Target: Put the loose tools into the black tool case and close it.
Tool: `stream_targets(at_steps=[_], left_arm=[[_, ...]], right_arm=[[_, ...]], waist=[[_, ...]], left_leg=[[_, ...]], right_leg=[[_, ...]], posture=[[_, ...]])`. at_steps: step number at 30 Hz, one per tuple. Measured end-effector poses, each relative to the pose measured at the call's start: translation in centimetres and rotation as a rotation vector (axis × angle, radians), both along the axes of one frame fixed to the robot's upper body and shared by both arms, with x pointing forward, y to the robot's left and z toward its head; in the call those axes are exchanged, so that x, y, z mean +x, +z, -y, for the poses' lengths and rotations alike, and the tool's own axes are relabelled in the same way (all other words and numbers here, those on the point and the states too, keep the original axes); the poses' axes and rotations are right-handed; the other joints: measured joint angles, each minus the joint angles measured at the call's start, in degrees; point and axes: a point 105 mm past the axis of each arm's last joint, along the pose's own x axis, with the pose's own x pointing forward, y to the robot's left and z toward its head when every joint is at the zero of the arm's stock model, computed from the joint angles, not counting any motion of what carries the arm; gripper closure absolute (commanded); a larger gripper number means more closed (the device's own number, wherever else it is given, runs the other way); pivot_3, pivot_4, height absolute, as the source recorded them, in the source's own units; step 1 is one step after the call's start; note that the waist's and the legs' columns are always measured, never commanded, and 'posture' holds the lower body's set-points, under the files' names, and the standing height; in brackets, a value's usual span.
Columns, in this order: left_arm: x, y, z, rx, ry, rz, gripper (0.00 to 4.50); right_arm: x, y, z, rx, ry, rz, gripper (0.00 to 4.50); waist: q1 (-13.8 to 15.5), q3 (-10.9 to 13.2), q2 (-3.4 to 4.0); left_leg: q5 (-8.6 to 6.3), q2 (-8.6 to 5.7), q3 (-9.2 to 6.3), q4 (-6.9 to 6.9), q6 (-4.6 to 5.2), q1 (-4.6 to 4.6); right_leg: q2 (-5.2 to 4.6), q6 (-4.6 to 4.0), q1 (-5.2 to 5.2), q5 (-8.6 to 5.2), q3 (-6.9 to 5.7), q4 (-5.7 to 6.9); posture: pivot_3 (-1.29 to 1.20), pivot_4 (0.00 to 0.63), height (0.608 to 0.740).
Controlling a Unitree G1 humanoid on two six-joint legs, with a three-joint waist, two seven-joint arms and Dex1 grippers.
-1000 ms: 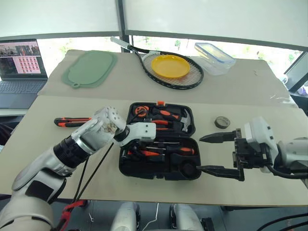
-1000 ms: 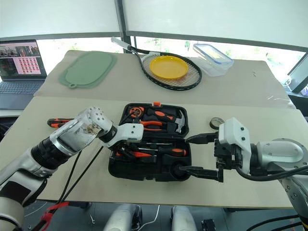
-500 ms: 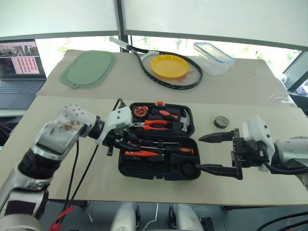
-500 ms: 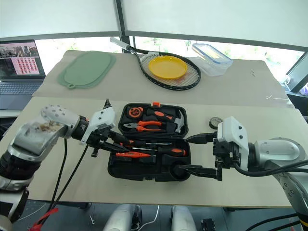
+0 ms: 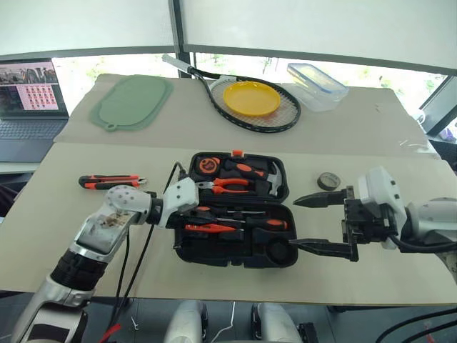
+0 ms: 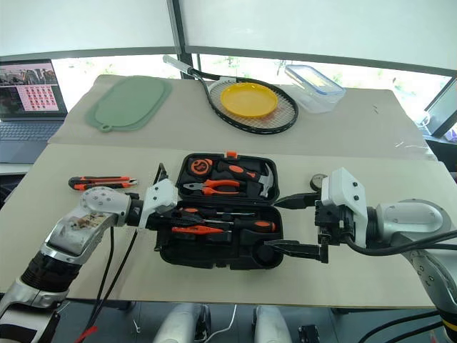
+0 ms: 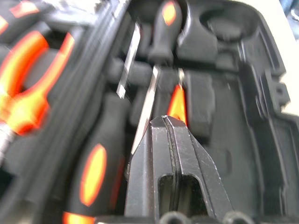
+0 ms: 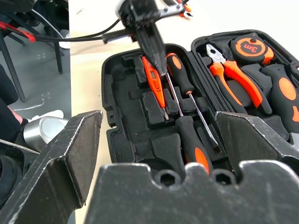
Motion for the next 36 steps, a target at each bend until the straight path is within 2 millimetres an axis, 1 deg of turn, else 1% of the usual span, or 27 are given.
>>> stream_targets(at_steps=[4, 9, 13, 15, 16, 18, 20, 21, 22, 23, 24, 25, 26, 27, 28, 29, 30, 31, 35, 36], left_arm=[[0.1, -0.1, 0.1, 0.027, -0.03, 0.065, 4.48], [0.3, 0.0, 0.0, 0.029, -0.015, 0.075, 4.48], [0.7, 0.8, -1.4, 0.011, 0.086, 0.015, 4.48], [0.5, 2.2, -2.5, -0.039, 0.153, -0.027, 4.48], [0.3, 3.2, -3.2, -0.063, 0.183, -0.034, 4.23], [-0.3, 5.0, -5.3, -0.09, 0.268, -0.031, 3.77], [-1.0, 5.6, -7.7, -0.094, 0.379, -0.027, 3.09], [-1.4, 5.3, -9.2, -0.089, 0.445, -0.032, 2.69], [-1.7, 4.9, -10.4, -0.083, 0.5, -0.041, 2.47], [-2.1, 4.4, -11.7, -0.069, 0.56, -0.038, 2.02], [-2.4, 3.7, -13.7, -0.034, 0.636, -0.033, 1.67], [-2.5, 3.3, -14.7, -0.013, 0.666, -0.027, 1.31], [-2.8, 2.7, -17.5, 0.045, 0.743, -0.012, 0.93], [-3.0, 2.5, -19.3, 0.088, 0.793, 0.001, 0.62], [-3.0, 2.4, -21.1, 0.135, 0.826, 0.023, 0.17], [-2.8, 2.6, -22.4, 0.177, 0.842, 0.052, 0.08], [-2.4, 3.0, -22.9, 0.19, 0.834, 0.076, 0.08], [-1.4, 3.9, -23.2, 0.203, 0.807, 0.123, 0.08], [1.9, 6.0, -22.8, 0.25, 0.694, 0.218, 0.08], [3.2, 6.4, -22.5, 0.281, 0.644, 0.234, 0.08]], right_arm=[[0.3, 0.2, 0.0, 0.004, -0.008, 0.006, 0.0], [0.7, 0.6, -0.1, 0.01, -0.005, 0.018, 0.0], [0.7, 0.4, -0.3, 0.011, 0.005, 0.003, 0.0], [0.7, 0.3, -0.5, 0.01, 0.021, -0.005, 0.0], [0.8, 0.4, -0.6, 0.012, 0.027, -0.003, 0.0], [0.9, 0.4, -0.7, 0.015, 0.036, -0.004, 0.0], [1.0, 0.2, -0.7, 0.017, 0.047, -0.017, 0.0], [1.1, 0.2, -0.8, 0.021, 0.054, -0.02, 0.0], [1.2, 0.3, -0.9, 0.025, 0.056, -0.02, 0.0], [1.3, 0.3, -1.0, 0.028, 0.06, -0.023, 0.0], [1.3, 0.3, -1.1, 0.03, 0.069, -0.027, 0.0], [1.3, 0.3, -1.2, 0.03, 0.079, -0.028, 0.0], [1.3, 0.5, -1.3, 0.031, 0.098, -0.029, 0.0], [1.4, 0.6, -1.3, 0.032, 0.103, -0.031, 0.0], [1.5, 0.6, -1.3, 0.032, 0.11, -0.036, 0.0], [1.6, 0.7, -1.4, 0.031, 0.12, -0.037, 0.0], [1.6, 0.7, -1.5, 0.031, 0.128, -0.042, 0.0], [1.7, 0.7, -1.6, 0.031, 0.138, -0.048, 0.0], [1.7, 0.9, -1.6, 0.027, 0.149, -0.039, 0.0], [1.6, 0.7, -1.6, 0.026, 0.146, -0.044, 0.0]], waist=[[0.19, -0.02, 0.02], [0.04, -0.03, 0.04], [-0.13, -0.03, 0.04], [-0.36, -0.02, 0.03], [-0.49, -0.02, 0.03], [-0.83, -0.02, 0.03], [-0.96, -0.02, 0.04], [-1.05, -0.01, 0.04], [-1.12, -0.01, 0.05], [-1.11, -0.01, 0.04], [-1.08, -0.01, 0.04], [-1.07, -0.01, 0.04], [-0.99, 0.0, 0.05], [-0.83, 0.0, 0.05], [-0.58, 0.0, 0.05], [-0.21, 0.01, 0.06], [0.17, 0.01, 0.06], [0.76, 0.02, 0.08], [1.51, 0.0, 0.04], [1.61, -0.02, 0.01]], left_leg=[[0.0, 0.01, 0.0, 0.0, 0.0, 0.12], [0.0, 0.05, 0.0, 0.0, 0.0, 0.14], [0.0, 0.13, 0.0, 0.0, -0.01, 0.07], [0.01, 0.19, 0.01, 0.0, -0.01, 0.02], [0.01, 0.2, 0.02, -0.01, -0.01, 0.02], [0.01, 0.24, 0.02, -0.05, -0.02, 0.05], [0.01, 0.24, 0.05, -0.1, -0.03, 0.09], [0.01, 0.23, 0.06, -0.1, -0.03, 0.09], [0.01, 0.24, 0.08, -0.12, -0.03, 0.1], [0.01, 0.23, 0.07, -0.12, -0.03, 0.11], [0.01, 0.23, 0.08, -0.13, -0.04, 0.11], [0.02, 0.25, 0.09, -0.12, -0.05, 0.12], [0.03, 0.26, 0.11, -0.15, -0.07, 0.13], [0.03, 0.26, 0.11, -0.17, -0.08, 0.14], [0.03, 0.27, 0.12, -0.17, -0.08, 0.16], [0.03, 0.27, 0.15, -0.17, -0.08, 0.16], [0.03, 0.24, 0.14, -0.17, -0.08, 0.17], [0.03, 0.23, 0.15, -0.16, -0.08, 0.18], [0.04, 0.16, 0.38, -0.13, -0.02, 0.02], [0.05, 0.06, 0.59, -0.1, -0.02, -0.01]], right_leg=[[-0.02, -0.02, 0.12, 0.01, -0.02, 0.0], [0.0, -0.03, 0.12, 0.02, -0.01, 0.02], [0.01, -0.03, 0.03, 0.02, 0.0, 0.05], [0.03, -0.03, -0.05, 0.02, 0.01, 0.08], [0.03, -0.03, -0.06, 0.02, 0.0, 0.07], [0.03, -0.04, -0.05, 0.01, 0.01, 0.04], [0.0, -0.04, -0.04, 0.01, 0.01, 0.02], [-0.01, -0.04, -0.04, 0.01, 0.01, 0.02], [-0.01, -0.04, -0.04, 0.01, 0.01, 0.01], [-0.02, -0.05, -0.04, 0.01, -0.02, 0.01], [-0.02, -0.06, -0.04, 0.01, -0.03, 0.01], [-0.01, -0.1, -0.05, 0.02, -0.04, 0.01], [-0.02, -0.15, -0.08, 0.03, -0.07, 0.0], [-0.02, -0.17, -0.07, 0.02, -0.11, 0.0], [-0.04, -0.2, -0.08, 0.01, -0.15, -0.02], [-0.09, -0.23, -0.11, 0.0, -0.18, -0.04], [-0.14, -0.24, -0.12, -0.01, -0.24, -0.05], [-0.18, -0.31, -0.21, -0.04, -0.32, -0.11], [-0.2, -0.19, -0.13, 0.16, -0.29, -0.1], [-0.12, -0.18, -0.12, 0.19, -0.3, -0.09]], posture=[[0.0, 0.15, 0.738], [0.0, 0.15, 0.738], [0.0, 0.15, 0.738], [0.0, 0.15, 0.738], [0.0, 0.15, 0.738], [0.0, 0.15, 0.738], [0.0, 0.15, 0.738], [0.0, 0.15, 0.738], [0.0, 0.15, 0.738], [0.0, 0.15, 0.738], [0.0, 0.15, 0.738], [0.0, 0.15, 0.738], [0.0, 0.15, 0.738], [0.0, 0.15, 0.738], [0.0, 0.15, 0.738], [0.0, 0.15, 0.738], [0.0, 0.15, 0.738], [0.0, 0.15, 0.738], [0.0, 0.15, 0.738], [0.0, 0.15, 0.738]])
